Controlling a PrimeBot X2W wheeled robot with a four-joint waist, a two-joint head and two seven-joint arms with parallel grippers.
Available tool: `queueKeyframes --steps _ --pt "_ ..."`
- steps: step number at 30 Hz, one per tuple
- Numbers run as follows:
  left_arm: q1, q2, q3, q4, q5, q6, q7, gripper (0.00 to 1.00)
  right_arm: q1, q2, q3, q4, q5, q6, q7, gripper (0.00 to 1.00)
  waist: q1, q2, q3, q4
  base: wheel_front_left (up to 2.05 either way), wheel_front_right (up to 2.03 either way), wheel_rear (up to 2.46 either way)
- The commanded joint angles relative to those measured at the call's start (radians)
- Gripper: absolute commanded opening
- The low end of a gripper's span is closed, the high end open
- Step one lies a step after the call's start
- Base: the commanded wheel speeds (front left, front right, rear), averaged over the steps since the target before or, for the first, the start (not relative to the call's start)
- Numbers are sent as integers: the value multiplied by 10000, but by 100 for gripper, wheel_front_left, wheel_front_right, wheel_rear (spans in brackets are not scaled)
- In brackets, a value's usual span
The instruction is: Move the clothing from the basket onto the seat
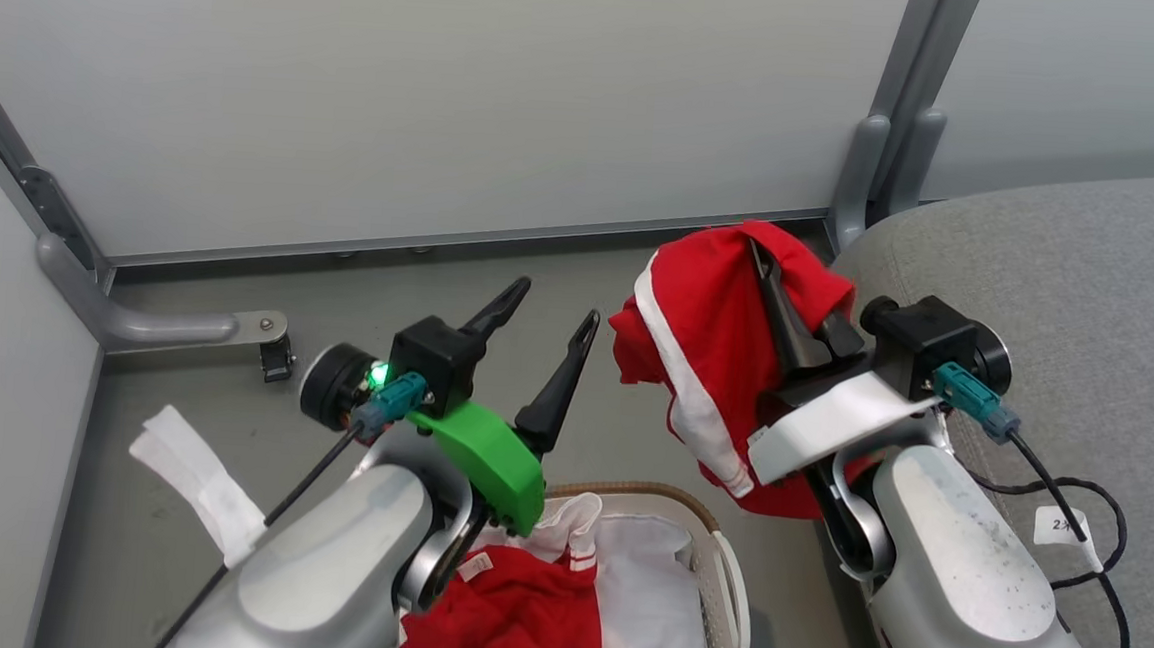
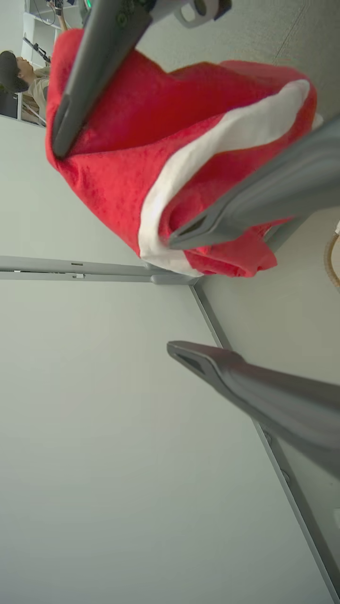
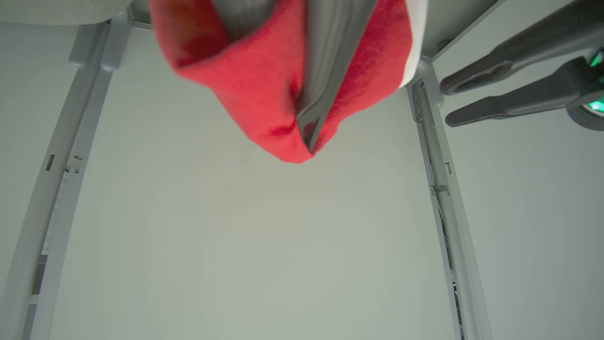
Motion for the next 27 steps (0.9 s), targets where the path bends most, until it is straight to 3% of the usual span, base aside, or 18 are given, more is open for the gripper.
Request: queueKeyframes --steps 1,16,27 --pt "401 -29 24 59 -31 69 -104 100 188 -37 -82 -21 -81 -10 -49 0 0 0 16 -63 0 0 0" --pt "2309 -409 1036 -186 834 303 -249 100 691 -39 -707 -54 -502 -10 -48 0 0 0 295 -587 0 0 0" --pt "2303 -675 1780 -388 1923 8 -238 100 742 -56 -1577 -316 -939 -10 -49 0 0 0 1305 -2669 0 0 0"
